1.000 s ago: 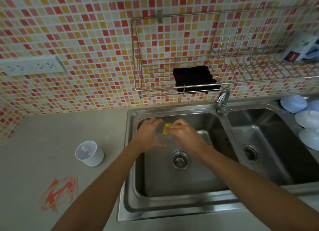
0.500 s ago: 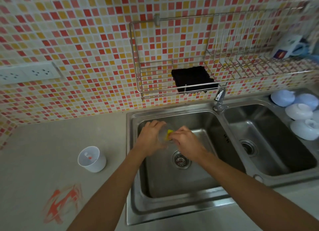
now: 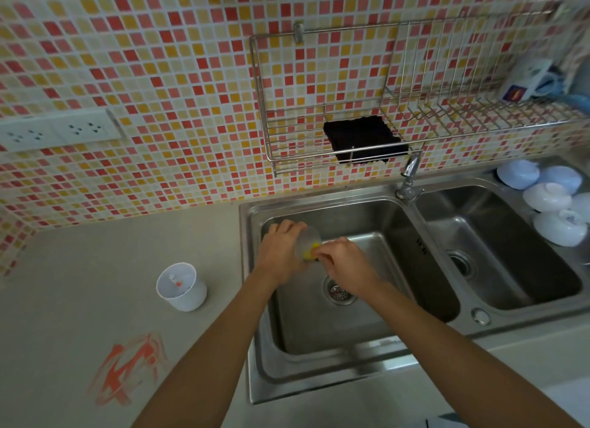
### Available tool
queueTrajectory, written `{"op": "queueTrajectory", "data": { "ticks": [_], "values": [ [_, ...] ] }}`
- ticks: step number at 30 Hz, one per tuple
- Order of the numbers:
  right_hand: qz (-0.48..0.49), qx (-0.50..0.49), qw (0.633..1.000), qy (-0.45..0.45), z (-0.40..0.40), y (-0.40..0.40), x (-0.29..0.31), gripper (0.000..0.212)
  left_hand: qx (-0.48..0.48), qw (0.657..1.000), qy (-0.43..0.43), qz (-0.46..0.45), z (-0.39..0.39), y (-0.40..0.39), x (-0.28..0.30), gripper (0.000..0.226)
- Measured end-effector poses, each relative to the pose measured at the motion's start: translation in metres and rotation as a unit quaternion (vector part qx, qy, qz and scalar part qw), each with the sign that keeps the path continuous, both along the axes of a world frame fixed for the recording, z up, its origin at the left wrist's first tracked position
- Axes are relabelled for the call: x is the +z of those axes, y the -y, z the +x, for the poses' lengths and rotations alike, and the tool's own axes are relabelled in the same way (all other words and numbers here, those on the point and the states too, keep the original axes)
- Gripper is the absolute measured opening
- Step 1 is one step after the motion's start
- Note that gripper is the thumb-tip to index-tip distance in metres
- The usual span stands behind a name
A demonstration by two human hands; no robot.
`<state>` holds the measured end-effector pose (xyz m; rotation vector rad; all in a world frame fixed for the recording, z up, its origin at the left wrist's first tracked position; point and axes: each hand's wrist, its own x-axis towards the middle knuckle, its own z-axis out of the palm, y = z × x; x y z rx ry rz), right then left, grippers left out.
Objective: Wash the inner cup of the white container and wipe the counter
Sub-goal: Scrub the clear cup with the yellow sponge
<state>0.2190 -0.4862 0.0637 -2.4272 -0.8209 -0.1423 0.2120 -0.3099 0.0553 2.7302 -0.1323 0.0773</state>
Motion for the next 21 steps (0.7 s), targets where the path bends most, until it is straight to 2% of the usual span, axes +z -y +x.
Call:
{"op": "queueTrajectory", "data": {
  "ticks": [4,8,11,14,17,21],
  "values": [
    [0.070,-0.094,0.986,-0.117,-0.003,0.000,0.007,0.018,0.044,0.999,-0.026,-0.017,-0.009,-0.010,-0.006,0.089],
    [0.215,-0.188,0.944,-0.168,-0.002,0.008,0.037,0.011,0.059,0.996,-0.011,-0.065,-0.012,-0.013,0.006,0.095],
    [0.324,-0.174,0.915,-0.169,0.008,0.006,0.078,0.011,0.078,0.991,0.007,-0.108,-0.008,-0.015,0.016,0.092],
    [0.389,-0.161,0.901,-0.105,0.039,-0.006,0.127,0.009,0.085,0.991,0.019,-0.105,0.002,-0.016,0.017,0.094],
    [0.371,-0.173,0.912,-0.010,0.082,-0.027,0.164,0.010,0.099,0.989,-0.005,-0.106,0.006,-0.015,0.017,0.094],
    [0.199,-0.180,0.963,-0.015,0.146,-0.052,0.167,0.013,0.094,0.992,-0.012,-0.088,0.013,-0.009,0.018,0.099]
  ]
}}
